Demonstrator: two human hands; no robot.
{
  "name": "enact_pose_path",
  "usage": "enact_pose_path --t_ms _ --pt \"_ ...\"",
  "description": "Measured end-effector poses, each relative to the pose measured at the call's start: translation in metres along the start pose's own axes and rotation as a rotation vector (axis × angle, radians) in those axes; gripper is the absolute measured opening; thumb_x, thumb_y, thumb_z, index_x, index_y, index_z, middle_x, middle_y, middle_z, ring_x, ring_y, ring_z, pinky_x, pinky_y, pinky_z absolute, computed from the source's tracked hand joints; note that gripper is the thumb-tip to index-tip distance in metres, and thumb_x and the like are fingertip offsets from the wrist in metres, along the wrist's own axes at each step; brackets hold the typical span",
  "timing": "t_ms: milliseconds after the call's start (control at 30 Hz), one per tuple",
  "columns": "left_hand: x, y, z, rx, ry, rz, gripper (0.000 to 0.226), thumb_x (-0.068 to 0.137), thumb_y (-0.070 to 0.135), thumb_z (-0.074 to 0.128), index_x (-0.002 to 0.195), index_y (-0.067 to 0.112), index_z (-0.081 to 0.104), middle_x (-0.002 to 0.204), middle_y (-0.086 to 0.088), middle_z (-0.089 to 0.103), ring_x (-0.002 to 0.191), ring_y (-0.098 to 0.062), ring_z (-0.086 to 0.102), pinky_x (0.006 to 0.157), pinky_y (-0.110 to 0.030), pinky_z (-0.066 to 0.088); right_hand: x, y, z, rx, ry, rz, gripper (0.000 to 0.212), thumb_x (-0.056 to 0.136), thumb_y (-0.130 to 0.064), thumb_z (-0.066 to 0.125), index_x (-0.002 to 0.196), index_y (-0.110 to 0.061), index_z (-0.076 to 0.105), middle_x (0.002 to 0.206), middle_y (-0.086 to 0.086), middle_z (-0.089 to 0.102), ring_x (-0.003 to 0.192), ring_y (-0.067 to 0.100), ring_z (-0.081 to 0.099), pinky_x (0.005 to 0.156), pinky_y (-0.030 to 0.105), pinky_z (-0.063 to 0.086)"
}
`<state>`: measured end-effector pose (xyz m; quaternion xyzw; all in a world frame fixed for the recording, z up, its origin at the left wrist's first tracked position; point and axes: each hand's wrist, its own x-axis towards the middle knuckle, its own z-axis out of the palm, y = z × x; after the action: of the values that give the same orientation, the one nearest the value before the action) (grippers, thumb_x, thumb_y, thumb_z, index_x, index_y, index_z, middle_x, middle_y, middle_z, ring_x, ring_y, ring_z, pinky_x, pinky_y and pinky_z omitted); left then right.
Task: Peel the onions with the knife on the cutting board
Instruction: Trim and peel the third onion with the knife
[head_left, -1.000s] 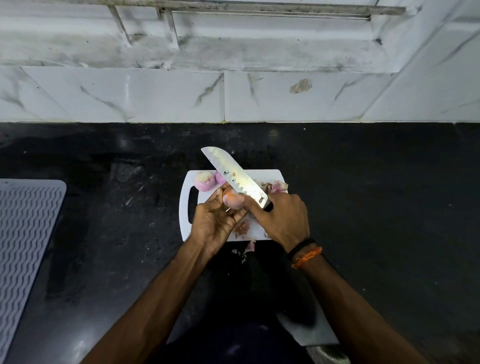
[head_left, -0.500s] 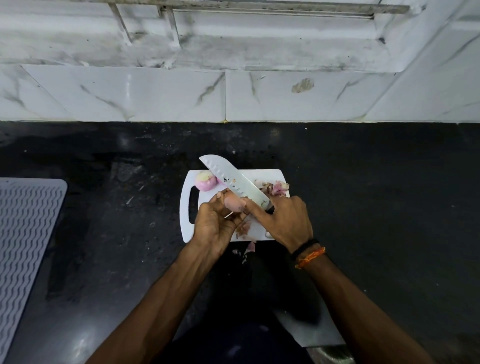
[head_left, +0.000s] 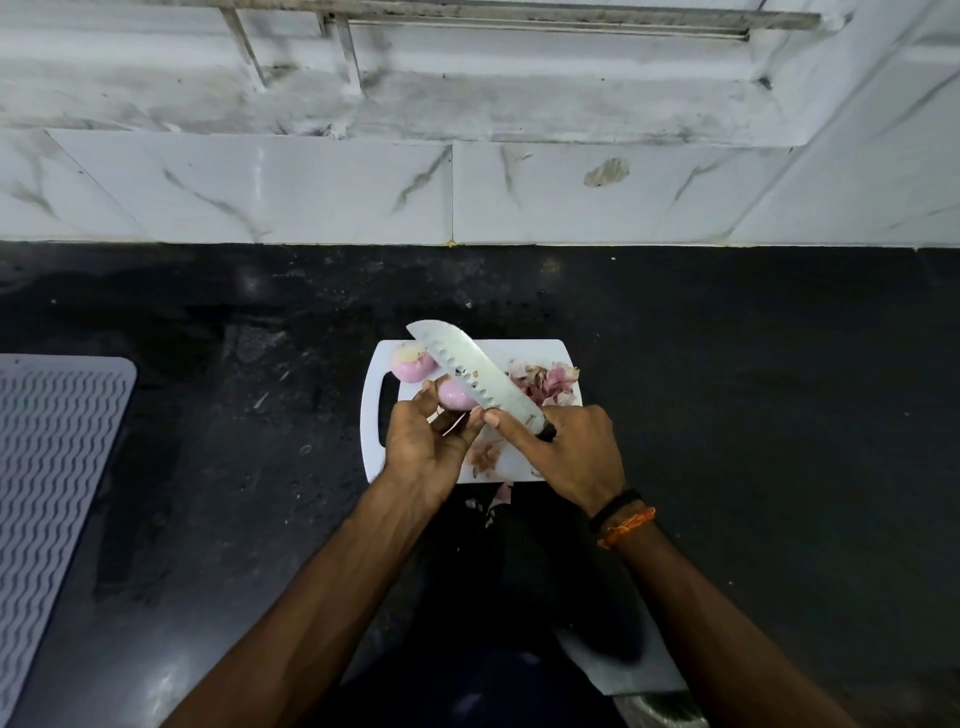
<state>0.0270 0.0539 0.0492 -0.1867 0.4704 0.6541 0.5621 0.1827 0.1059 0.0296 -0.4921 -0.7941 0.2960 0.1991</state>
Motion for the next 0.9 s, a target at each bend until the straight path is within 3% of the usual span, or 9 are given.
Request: enact_pose_path --t_ms 167,300,400,500,667,733,900 --pt "-0.003 0.001 -0.002 -0.051 -0.078 -0.058 0.031 0.094 0.013 0.064 0.118 -0.005 0.065 0.102 -0.028 0.07 0.089 -0.038 0.071 0.073 -0.037 0.061 0.005 -0.003 -0.006 0.173 0.055 0.085 0.054 0.084 -0.06 0.068 0.043 -0.034 0.044 0.041 -0.014 0.052 0.042 0.006 0.054 0.045 0.027 0.039" --pt "-0.006 0.002 -0.001 0.016 -0.133 -0.016 0.026 0.088 0.015 0.072 0.108 -0.001 0.07 0.108 -0.026 0.071 0.101 -0.035 0.071 0.087 -0.038 0.06 0.009 -0.003 -0.006 0.316 -0.002 0.213 0.059 0.084 -0.063 0.068 0.052 -0.014 0.063 0.048 -0.002 0.062 0.044 0.01 0.06 0.048 0.032 0.049" --pt "-0.006 0.001 -0.001 0.071 -0.185 0.011 0.026 0.083 0.003 0.07 0.107 -0.006 0.067 0.118 -0.026 0.067 0.107 -0.031 0.07 0.102 -0.039 0.052 0.011 -0.003 -0.007 0.357 0.013 0.276 0.069 0.082 -0.061 0.07 0.052 0.0 0.058 0.042 -0.005 0.055 0.039 0.006 0.051 0.046 0.023 0.044" --pt "-0.003 0.002 -0.002 0.058 -0.184 -0.019 0.019 0.085 -0.001 0.067 0.103 -0.008 0.067 0.116 -0.027 0.067 0.109 -0.035 0.069 0.105 -0.045 0.049 0.011 0.0 -0.003 0.442 0.025 0.343 0.08 0.078 -0.068 0.068 0.058 0.008 0.056 0.043 -0.002 0.05 0.041 0.01 0.045 0.047 0.029 0.042" --pt "-0.005 0.007 -0.005 0.041 -0.181 -0.06 0.034 0.077 0.01 0.072 0.106 -0.006 0.065 0.1 -0.024 0.07 0.102 -0.041 0.069 0.097 -0.052 0.053 0.011 0.003 -0.004 0.588 0.049 0.463 0.065 0.081 -0.063 0.07 0.04 -0.015 0.051 0.041 -0.002 0.045 0.04 0.011 0.043 0.052 0.029 0.041" --pt "-0.005 0.009 -0.007 0.055 -0.188 -0.078 0.038 0.078 0.014 0.072 0.11 -0.007 0.065 0.101 -0.023 0.07 0.102 -0.039 0.07 0.096 -0.053 0.054 0.012 0.006 -0.006 0.6 0.058 0.475 0.065 0.082 -0.061 0.07 0.039 -0.017 0.052 0.041 -0.001 0.045 0.041 0.012 0.043 0.055 0.031 0.043" --pt "-0.001 0.008 -0.014 0.107 -0.226 -0.073 0.019 0.089 0.014 0.064 0.091 -0.002 0.075 0.112 -0.027 0.069 0.103 -0.036 0.069 0.104 -0.05 0.049 0.014 0.012 -0.009 0.535 0.074 0.461 0.062 0.081 -0.062 0.071 0.042 -0.017 0.056 0.042 -0.004 0.05 0.042 0.011 0.046 0.053 0.03 0.041"
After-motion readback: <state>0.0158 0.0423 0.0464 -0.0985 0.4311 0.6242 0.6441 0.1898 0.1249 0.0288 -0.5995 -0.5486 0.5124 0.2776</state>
